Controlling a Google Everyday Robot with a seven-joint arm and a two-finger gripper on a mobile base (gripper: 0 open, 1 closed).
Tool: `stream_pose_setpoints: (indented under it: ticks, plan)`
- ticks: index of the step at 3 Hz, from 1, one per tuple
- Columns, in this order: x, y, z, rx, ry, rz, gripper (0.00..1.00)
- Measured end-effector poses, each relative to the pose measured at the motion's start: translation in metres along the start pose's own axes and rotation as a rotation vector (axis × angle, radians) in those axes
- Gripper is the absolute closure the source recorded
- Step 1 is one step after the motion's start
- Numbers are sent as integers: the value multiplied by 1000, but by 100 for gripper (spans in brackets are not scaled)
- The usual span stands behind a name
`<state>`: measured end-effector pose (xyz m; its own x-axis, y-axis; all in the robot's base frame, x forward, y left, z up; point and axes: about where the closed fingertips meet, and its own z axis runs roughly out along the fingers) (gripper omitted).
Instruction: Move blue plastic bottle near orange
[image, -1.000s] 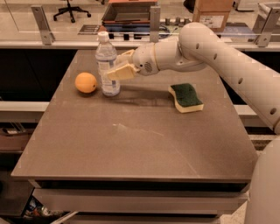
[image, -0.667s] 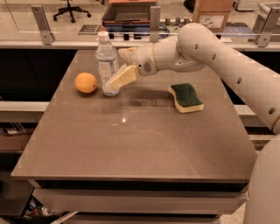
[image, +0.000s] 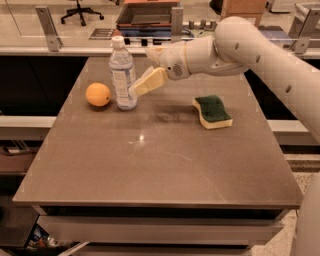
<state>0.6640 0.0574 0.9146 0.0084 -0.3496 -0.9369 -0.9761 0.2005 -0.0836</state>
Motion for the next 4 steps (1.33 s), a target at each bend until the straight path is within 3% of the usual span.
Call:
stream_pose_setpoints:
  ticks: [2, 4]
  plan:
    - [-17, -27, -109, 190, -2, -8, 0]
    - [-38, -28, -223, 420, -43, -7, 0]
